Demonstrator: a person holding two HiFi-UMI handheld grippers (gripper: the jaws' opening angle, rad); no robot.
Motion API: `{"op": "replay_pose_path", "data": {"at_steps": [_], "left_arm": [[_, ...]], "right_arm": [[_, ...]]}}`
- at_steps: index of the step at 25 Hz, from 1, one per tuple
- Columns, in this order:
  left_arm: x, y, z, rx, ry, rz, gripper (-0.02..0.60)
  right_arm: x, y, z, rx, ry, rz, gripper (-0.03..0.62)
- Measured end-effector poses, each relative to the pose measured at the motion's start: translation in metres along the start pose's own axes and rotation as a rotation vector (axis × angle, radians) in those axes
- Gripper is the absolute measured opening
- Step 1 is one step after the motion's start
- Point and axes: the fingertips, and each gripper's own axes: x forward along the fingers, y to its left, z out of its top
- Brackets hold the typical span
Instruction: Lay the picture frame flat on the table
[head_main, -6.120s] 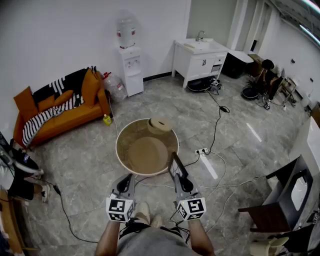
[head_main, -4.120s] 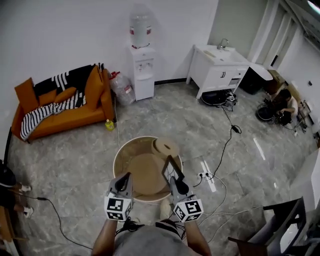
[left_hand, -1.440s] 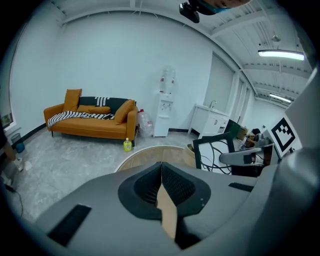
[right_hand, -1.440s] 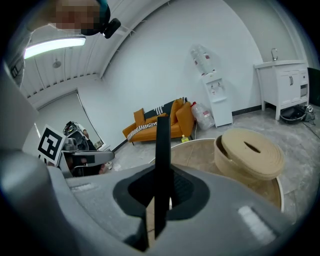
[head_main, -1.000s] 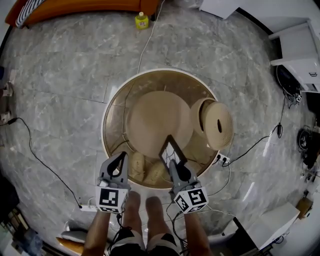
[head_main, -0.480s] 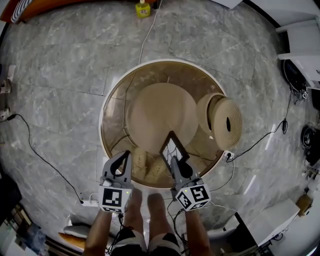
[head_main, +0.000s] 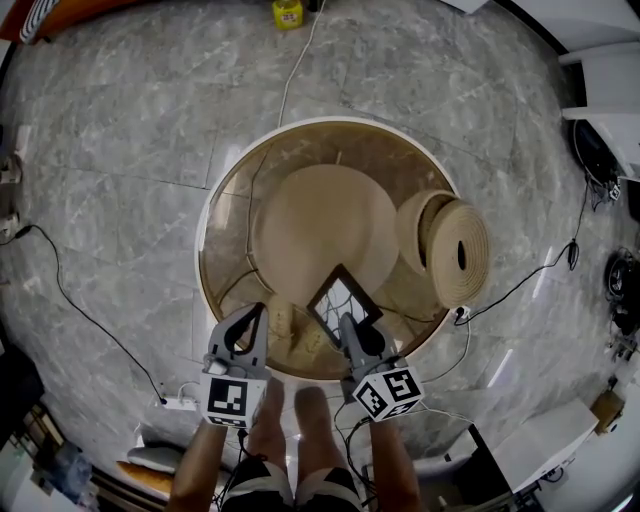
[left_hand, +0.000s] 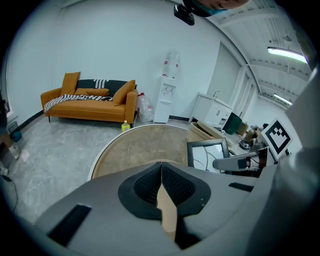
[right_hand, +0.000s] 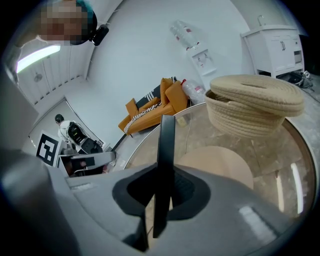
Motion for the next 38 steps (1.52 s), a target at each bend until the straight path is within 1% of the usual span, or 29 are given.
{"op": "replay_pose_path", "data": {"at_steps": [3, 5, 6, 9, 12, 15, 17, 22, 24, 27, 29, 31, 34, 38], "left_arm": [[0.002, 0.001, 0.0, -0.015, 0.009, 0.009, 0.02], [0.005, 0.001, 0.002, -0.068, 0.024, 0.022, 0.02], [0.007, 0.0, 0.002, -0.081, 0.028, 0.024, 0.02], [0.013, 0.0, -0.003, -0.035, 0.024, 0.007, 0.02], [0.017, 0.0, -0.006, -0.022, 0.026, 0.001, 0.02], [0.022, -0.002, -0.008, -0.07, 0.04, 0.01, 0.02], [0.023, -0.003, -0.009, -0.084, 0.045, 0.012, 0.02], [0.026, 0.0, -0.015, -0.022, 0.036, -0.01, 0.02], [0.027, 0.001, -0.016, -0.025, 0.036, -0.013, 0.02], [0.027, 0.002, -0.015, -0.057, 0.044, -0.005, 0.02], [0.027, 0.003, -0.015, -0.049, 0.044, -0.007, 0.02], [0.026, 0.004, -0.014, -0.059, 0.049, -0.005, 0.02], [0.027, 0.006, -0.017, -0.032, 0.047, -0.015, 0.02], [0.028, 0.007, -0.017, -0.034, 0.051, -0.022, 0.02]], "right_arm": [[0.002, -0.009, 0.0, 0.035, -0.003, -0.014, 0.049], [0.005, -0.015, 0.0, 0.052, 0.0, -0.023, 0.057], [0.007, -0.018, 0.0, 0.052, 0.002, -0.025, 0.059], [0.012, -0.022, 0.0, 0.038, 0.01, -0.031, 0.07], [0.018, -0.027, -0.001, 0.046, 0.015, -0.046, 0.081], [0.025, -0.031, -0.001, 0.064, 0.011, -0.064, 0.089], [0.029, -0.032, -0.001, 0.073, 0.012, -0.066, 0.091], [0.036, -0.036, -0.004, 0.084, 0.028, -0.057, 0.098], [0.038, -0.037, -0.005, 0.084, 0.036, -0.055, 0.102], [0.042, -0.039, -0.005, 0.079, 0.047, -0.058, 0.11], [0.043, -0.04, -0.005, 0.073, 0.051, -0.062, 0.115], [0.044, -0.04, -0.005, 0.074, 0.056, -0.069, 0.12], [0.046, -0.044, -0.008, 0.088, 0.062, -0.079, 0.131], [0.049, -0.051, -0.012, 0.106, 0.071, -0.104, 0.164]]}}
